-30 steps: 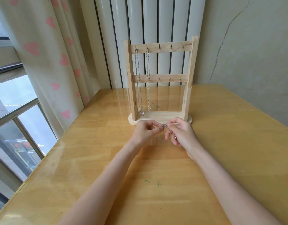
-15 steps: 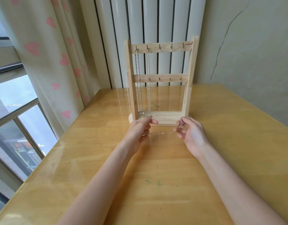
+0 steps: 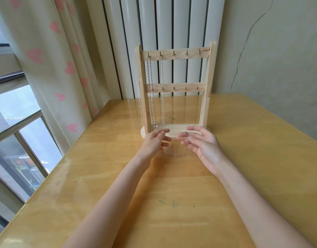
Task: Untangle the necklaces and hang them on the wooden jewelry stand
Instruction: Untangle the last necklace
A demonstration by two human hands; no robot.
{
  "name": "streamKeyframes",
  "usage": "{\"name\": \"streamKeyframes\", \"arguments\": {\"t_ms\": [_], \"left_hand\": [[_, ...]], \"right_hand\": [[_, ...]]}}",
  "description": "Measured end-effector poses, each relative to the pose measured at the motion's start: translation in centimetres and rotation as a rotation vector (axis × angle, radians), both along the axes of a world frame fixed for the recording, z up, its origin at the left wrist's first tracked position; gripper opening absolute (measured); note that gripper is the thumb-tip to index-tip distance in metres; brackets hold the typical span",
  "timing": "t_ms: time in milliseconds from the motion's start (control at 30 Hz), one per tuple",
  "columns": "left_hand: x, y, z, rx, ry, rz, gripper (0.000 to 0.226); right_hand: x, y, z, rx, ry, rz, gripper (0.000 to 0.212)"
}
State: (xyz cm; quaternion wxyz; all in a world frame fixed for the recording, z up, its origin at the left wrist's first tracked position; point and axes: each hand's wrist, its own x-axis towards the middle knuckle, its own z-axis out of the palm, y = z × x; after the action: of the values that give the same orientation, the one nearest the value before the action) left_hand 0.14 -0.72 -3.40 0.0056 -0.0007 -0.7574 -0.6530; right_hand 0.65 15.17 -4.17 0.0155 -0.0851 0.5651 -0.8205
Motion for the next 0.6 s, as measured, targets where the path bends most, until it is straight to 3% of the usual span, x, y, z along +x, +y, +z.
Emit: {"name": "streamKeyframes", "arguments": {"t_ms": [233,600], "left_hand": [[0.4,1.3,0.2,0.108,-0.049,-0.204,0.025],[0.1,1.0,-1.0,0.21,-0.121,-0.112,0.017]], "right_hand": [[0.2,-0.6,0.2,0.025,0.057,-0.016,0.023],[0.2,-1.4,-0.1,0.27,0.16,-0.014,0.022]]}}
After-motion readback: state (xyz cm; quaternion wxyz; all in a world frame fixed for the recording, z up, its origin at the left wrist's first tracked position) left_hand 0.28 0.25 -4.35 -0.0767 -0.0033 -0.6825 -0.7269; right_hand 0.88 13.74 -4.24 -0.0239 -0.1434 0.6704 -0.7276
